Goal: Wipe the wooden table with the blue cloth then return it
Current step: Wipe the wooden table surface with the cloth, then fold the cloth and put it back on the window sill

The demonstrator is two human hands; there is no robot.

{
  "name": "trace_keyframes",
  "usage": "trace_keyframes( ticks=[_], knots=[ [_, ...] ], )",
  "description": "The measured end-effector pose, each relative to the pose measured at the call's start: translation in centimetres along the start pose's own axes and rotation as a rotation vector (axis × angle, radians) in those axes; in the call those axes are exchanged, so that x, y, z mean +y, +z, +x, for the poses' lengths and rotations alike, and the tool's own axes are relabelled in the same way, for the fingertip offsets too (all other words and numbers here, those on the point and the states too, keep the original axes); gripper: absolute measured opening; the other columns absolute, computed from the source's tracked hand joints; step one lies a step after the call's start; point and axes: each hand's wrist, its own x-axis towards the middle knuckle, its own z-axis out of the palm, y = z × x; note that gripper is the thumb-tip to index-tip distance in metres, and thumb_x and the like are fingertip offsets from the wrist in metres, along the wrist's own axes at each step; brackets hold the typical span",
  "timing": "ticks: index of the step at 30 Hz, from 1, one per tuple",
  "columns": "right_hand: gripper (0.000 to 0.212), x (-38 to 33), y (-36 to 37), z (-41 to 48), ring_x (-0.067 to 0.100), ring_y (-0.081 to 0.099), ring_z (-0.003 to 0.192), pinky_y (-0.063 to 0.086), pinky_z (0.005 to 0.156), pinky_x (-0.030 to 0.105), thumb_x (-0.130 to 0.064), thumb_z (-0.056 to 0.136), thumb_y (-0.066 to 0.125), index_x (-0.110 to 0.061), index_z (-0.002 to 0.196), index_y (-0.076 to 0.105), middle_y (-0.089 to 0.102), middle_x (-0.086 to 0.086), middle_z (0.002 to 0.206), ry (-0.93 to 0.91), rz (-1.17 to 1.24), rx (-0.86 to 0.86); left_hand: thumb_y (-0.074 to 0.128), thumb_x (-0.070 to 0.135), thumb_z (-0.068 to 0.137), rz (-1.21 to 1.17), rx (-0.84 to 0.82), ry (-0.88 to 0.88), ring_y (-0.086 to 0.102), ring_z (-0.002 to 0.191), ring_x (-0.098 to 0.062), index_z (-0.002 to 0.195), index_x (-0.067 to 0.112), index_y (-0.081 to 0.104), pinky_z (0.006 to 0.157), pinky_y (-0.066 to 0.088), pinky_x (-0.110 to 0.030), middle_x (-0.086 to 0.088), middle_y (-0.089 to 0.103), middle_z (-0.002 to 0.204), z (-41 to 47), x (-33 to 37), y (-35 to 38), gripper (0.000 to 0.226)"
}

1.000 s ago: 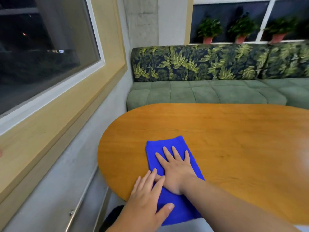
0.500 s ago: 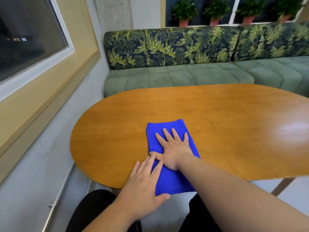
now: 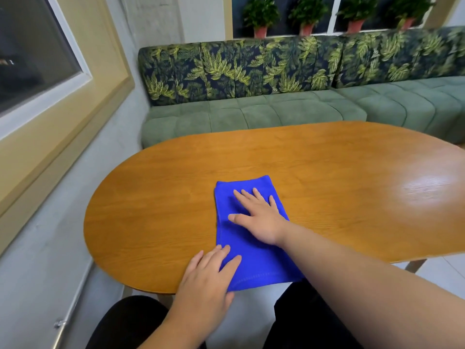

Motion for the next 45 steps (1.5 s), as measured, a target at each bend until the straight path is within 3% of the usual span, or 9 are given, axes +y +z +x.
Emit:
trace_keyframes(
  ticks=[4, 8, 12, 21, 26, 30, 36, 42, 45],
  knots=[
    [0.046, 2.1, -2.6, -4.1, 0.007, 0.03, 0.148, 0.018, 0.116, 0.019, -0.033, 0.098, 0.065, -0.025, 0.142, 0.057, 0.051, -0.007, 0.15, -0.08, 0.187, 0.201, 0.086, 0.035, 0.048, 0.0, -0.011, -0.01, 0.058, 0.119, -0.02, 0.122, 0.029, 0.06, 0.103, 0.029, -0.037, -0.001, 0.062, 0.129, 0.3, -0.2, -0.1, 0.079],
    [0.047, 5.3, -3.7, -9.4, 0.01, 0.052, 0.12, 0.042, 0.107, 0.036, -0.057, 0.082, 0.069, -0.028, 0.119, 0.07, 0.061, -0.013, 0.119, -0.274, -0.126, 0.199, 0.087, 0.033, 0.049, 0.01, -0.017, -0.015, 0.059, 0.118, -0.02, 0.12, 0.029, 0.062, 0.103, 0.028, -0.036, -0.001, 0.063, 0.128, 0.1, -0.3, 0.0, 0.076],
    [0.064, 7.6, -2.1, -12.9, 0.016, 0.055, 0.12, 0.045, 0.101, 0.036, -0.069, 0.073, 0.069, -0.032, 0.125, 0.064, 0.057, -0.012, 0.121, -0.411, -0.475, 0.121, 0.09, 0.033, 0.049, 0.018, 0.008, 0.002, 0.06, 0.116, -0.019, 0.118, 0.029, 0.065, 0.104, 0.038, -0.037, 0.0, 0.064, 0.125, -0.2, -0.3, 0.1, 0.074],
    [0.029, 8.9, -0.7, -13.9, 0.02, 0.065, 0.101, 0.057, 0.075, 0.041, -0.021, 0.079, 0.06, -0.025, 0.107, 0.066, 0.067, -0.01, 0.107, -0.52, -0.441, 0.248, 0.083, 0.02, 0.046, -0.024, 0.063, 0.082, 0.065, 0.11, -0.017, 0.104, 0.031, 0.068, 0.1, 0.029, -0.035, 0.002, 0.069, 0.116, -0.9, -0.2, -0.8, 0.061],
    [0.026, 6.1, -2.7, -15.2, 0.006, 0.067, 0.087, 0.054, 0.073, 0.031, -0.017, 0.077, 0.066, -0.035, 0.094, 0.071, 0.069, -0.017, 0.088, -0.365, -0.082, 0.273, 0.055, 0.023, 0.064, -0.237, 0.203, 0.147, 0.061, 0.112, -0.007, 0.101, 0.036, 0.06, 0.099, 0.033, -0.02, 0.014, 0.068, 0.111, -1.8, -1.1, -2.9, 0.039],
    [0.037, 4.1, -4.7, -15.4, 0.01, 0.07, 0.084, 0.05, 0.08, 0.026, 0.001, 0.081, 0.079, -0.036, 0.085, 0.077, 0.075, -0.008, 0.087, -0.225, 0.324, 0.283, 0.053, 0.04, 0.068, -0.457, 0.291, -0.07, 0.052, 0.102, 0.018, 0.096, 0.044, 0.067, 0.084, 0.032, 0.002, 0.041, 0.062, 0.101, -1.9, -0.8, -6.9, 0.032],
    [0.034, 1.5, -6.9, -11.1, 0.009, 0.063, 0.065, 0.049, 0.067, 0.019, 0.013, 0.087, 0.065, -0.013, 0.068, 0.075, 0.072, 0.002, 0.07, -0.039, 0.847, 0.295, 0.072, 0.034, 0.08, -0.685, 0.233, -0.279, 0.063, 0.072, 0.003, 0.079, 0.034, 0.072, 0.062, 0.041, -0.015, 0.024, 0.07, 0.075, 2.0, -0.8, -10.8, 0.001],
    [0.016, 2.5, -6.4, -5.0, 0.013, 0.058, 0.063, 0.044, 0.052, 0.025, -0.004, 0.095, 0.064, -0.012, 0.081, 0.069, 0.067, 0.0, 0.071, 0.18, 0.76, 0.333, 0.069, 0.028, 0.081, -0.971, 0.171, -0.452, 0.071, 0.081, -0.027, 0.082, 0.02, 0.074, 0.079, 0.054, -0.049, -0.001, 0.076, 0.079, 8.3, -3.5, -8.8, 0.009],
    [0.016, 3.3, -6.1, -2.1, 0.007, 0.057, 0.055, 0.043, 0.053, 0.024, -0.012, 0.095, 0.065, -0.015, 0.08, 0.069, 0.067, -0.007, 0.066, 0.248, 0.573, 0.357, 0.069, 0.028, 0.079, -0.933, 0.181, -0.547, 0.07, 0.07, -0.026, 0.077, 0.021, 0.073, 0.072, 0.055, -0.048, -0.003, 0.075, 0.072, 11.3, -4.6, -6.8, 0.009]
  ],
)
